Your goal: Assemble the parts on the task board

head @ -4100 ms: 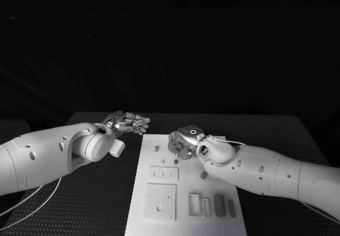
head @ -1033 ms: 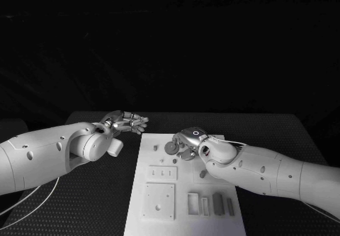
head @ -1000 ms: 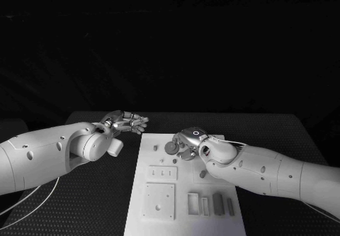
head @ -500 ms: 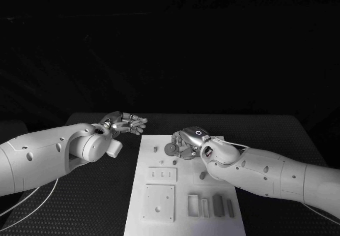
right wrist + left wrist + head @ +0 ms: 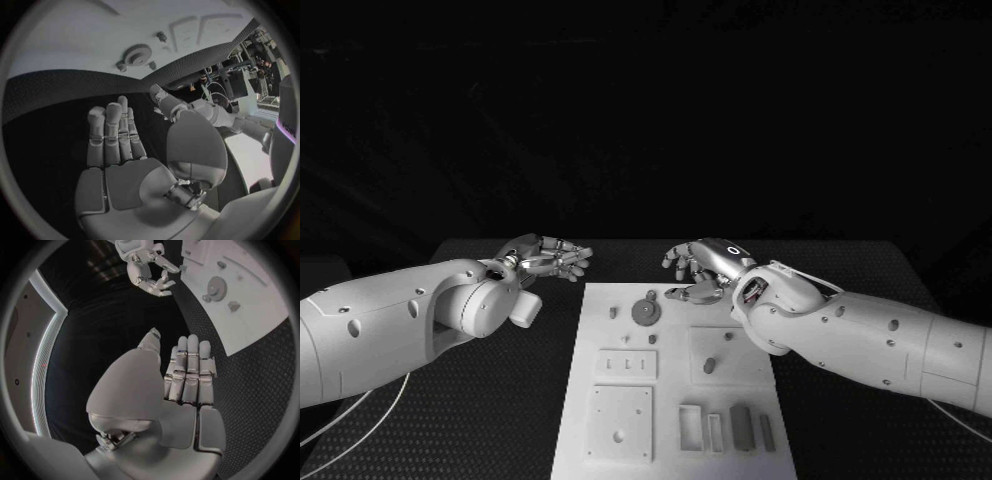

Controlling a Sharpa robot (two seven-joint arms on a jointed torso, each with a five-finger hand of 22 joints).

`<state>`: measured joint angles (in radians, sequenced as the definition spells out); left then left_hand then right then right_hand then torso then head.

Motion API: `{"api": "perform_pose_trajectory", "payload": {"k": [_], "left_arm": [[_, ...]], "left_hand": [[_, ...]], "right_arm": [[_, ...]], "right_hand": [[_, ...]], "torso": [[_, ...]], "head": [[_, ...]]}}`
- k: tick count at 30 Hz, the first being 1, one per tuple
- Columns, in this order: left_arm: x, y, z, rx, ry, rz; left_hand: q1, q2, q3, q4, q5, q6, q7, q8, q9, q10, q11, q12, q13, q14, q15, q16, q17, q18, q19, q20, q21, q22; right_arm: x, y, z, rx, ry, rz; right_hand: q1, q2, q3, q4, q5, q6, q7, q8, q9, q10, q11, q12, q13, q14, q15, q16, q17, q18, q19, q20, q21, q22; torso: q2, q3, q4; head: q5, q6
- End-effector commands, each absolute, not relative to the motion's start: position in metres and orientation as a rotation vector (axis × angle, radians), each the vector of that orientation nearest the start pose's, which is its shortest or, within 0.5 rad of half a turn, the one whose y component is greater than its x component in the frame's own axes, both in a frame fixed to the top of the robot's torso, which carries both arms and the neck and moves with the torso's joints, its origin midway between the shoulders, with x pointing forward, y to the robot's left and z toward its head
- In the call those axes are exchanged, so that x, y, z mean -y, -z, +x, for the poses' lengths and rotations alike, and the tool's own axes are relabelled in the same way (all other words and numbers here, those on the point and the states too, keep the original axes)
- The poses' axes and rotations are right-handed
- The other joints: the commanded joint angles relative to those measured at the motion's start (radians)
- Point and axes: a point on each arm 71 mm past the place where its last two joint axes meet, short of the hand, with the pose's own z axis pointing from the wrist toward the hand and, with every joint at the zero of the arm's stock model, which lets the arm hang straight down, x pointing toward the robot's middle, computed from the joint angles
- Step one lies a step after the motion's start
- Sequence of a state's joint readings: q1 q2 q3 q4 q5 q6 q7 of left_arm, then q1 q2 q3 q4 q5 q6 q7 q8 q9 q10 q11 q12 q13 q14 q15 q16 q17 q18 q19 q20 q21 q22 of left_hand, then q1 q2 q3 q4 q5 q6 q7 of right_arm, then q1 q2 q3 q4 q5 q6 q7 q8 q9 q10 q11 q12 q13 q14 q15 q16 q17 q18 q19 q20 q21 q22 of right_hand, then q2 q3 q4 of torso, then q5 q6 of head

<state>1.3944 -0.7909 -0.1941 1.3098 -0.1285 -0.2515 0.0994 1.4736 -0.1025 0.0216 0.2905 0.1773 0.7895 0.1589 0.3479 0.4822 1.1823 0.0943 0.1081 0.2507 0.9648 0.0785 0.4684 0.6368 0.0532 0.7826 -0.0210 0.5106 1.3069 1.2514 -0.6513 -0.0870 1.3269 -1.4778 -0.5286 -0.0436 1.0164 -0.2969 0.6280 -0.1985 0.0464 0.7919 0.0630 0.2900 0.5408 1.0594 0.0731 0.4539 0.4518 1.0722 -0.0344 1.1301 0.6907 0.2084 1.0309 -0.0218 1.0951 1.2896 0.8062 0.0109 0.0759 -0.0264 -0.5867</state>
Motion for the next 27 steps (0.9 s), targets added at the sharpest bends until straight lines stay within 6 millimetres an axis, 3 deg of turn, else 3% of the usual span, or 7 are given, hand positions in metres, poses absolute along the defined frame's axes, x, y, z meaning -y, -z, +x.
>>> {"api": "perform_pose_trajectory", "payload": {"k": [1, 5, 7, 14, 23, 27], "left_arm": [[-0.250, 0.160, 0.541, -1.664, 1.206, -1.008], [-0.253, 0.159, 0.543, -1.656, 1.211, -1.002], [-0.255, 0.159, 0.545, -1.651, 1.211, -1.000], [-0.254, 0.160, 0.548, -1.648, 1.208, -0.998], [-0.253, 0.164, 0.547, -1.659, 1.209, -1.002], [-0.252, 0.166, 0.547, -1.662, 1.209, -1.003]], "left_hand": [[0.007, 0.001, -0.007, 0.000, -0.003, 0.004, 0.000, -0.005, 0.002, -0.002, -0.002, -0.005, 0.002, 0.009, 0.001, -0.004, 0.002, 0.020, -0.008, 0.001, 0.005, 0.000], [0.010, 0.003, -0.007, 0.000, -0.003, 0.010, 0.001, -0.004, 0.005, 0.006, 0.001, -0.002, 0.005, 0.009, 0.002, -0.004, 0.003, 0.020, -0.008, 0.001, 0.006, -0.001], [0.012, 0.005, -0.007, -0.001, -0.003, 0.014, 0.000, -0.003, 0.006, 0.008, -0.001, -0.001, 0.006, 0.009, 0.002, -0.005, 0.003, 0.019, -0.008, 0.001, 0.006, -0.001], [0.017, 0.008, -0.008, -0.001, -0.003, 0.019, -0.006, -0.002, 0.009, 0.013, -0.005, 0.000, 0.008, 0.009, 0.002, -0.005, 0.004, 0.019, -0.009, 0.002, 0.006, -0.001], [0.018, 0.007, -0.013, 0.000, -0.004, 0.022, 0.002, -0.005, 0.012, 0.024, 0.000, 0.006, 0.013, 0.014, 0.001, -0.003, 0.007, 0.019, -0.007, 0.001, 0.007, -0.001], [0.018, 0.007, -0.014, 0.000, -0.004, 0.022, 0.005, -0.007, 0.013, 0.021, 0.003, 0.005, 0.013, 0.014, 0.001, -0.003, 0.008, 0.019, -0.007, 0.000, 0.007, -0.002]], "right_arm": [[0.171, 0.165, 0.522, -1.489, -0.795, -0.106], [0.195, 0.161, 0.520, -1.520, -0.858, -0.118], [0.209, 0.160, 0.521, -1.552, -0.860, -0.110], [0.263, 0.165, 0.535, -1.612, -0.766, -0.011], [0.300, 0.178, 0.550, -1.644, -0.636, 0.030], [0.302, 0.188, 0.550, -1.672, -0.629, 0.034]], "right_hand": [[0.064, 0.010, 0.044, 0.009, 0.002, 0.043, 0.053, 0.028, 0.009, 0.040, -0.021, 0.038, 0.017, 0.018, -0.021, 0.014, 0.002, 0.053, 0.010, -0.011, 0.021, 0.008], [0.111, 0.023, 0.088, 0.018, 0.003, 0.071, 0.080, 0.038, 0.010, 0.048, -0.027, 0.057, 0.026, 0.012, -0.026, 0.010, -0.005, 0.053, 0.001, -0.012, 0.027, 0.016], [0.130, 0.031, 0.096, 0.014, 0.004, 0.072, 0.068, 0.036, 0.008, 0.048, -0.028, 0.063, 0.030, 0.009, -0.026, 0.009, -0.007, 0.053, -0.005, -0.009, 0.029, 0.019], [0.123, 0.040, 0.029, 0.010, 0.015, 0.076, 0.076, 0.022, -0.006, 0.027, -0.034, 0.147, 0.078, -0.001, -0.030, 0.024, -0.010, 0.053, -0.036, 0.011, 0.043, 0.036], [0.096, 0.038, -0.048, 0.004, 0.074, 0.061, 0.094, 0.002, -0.018, -0.013, -0.023, 0.200, 0.100, -0.007, -0.022, 0.037, -0.014, 0.053, -0.049, 0.016, 0.055, 0.036], [0.089, 0.038, -0.075, -0.002, 0.096, 0.045, 0.095, -0.009, -0.024, -0.032, -0.021, 0.213, 0.103, -0.015, -0.019, 0.039, -0.016, 0.053, -0.058, 0.018, 0.053, 0.034]], "torso": [[-0.002, 0.0012, -0.0023], [-0.007, 0.0047, -0.0114], [-0.010, 0.0071, -0.0174], [-0.022, 0.0135, -0.0332], [-0.028, 0.0215, -0.0394], [-0.027, 0.0198, -0.0360]], "head": [[-0.008, 0.007], [-0.015, 0.012], [-0.017, 0.015], [-0.023, 0.014], [-0.028, 0.007], [-0.027, 0.006]]}}
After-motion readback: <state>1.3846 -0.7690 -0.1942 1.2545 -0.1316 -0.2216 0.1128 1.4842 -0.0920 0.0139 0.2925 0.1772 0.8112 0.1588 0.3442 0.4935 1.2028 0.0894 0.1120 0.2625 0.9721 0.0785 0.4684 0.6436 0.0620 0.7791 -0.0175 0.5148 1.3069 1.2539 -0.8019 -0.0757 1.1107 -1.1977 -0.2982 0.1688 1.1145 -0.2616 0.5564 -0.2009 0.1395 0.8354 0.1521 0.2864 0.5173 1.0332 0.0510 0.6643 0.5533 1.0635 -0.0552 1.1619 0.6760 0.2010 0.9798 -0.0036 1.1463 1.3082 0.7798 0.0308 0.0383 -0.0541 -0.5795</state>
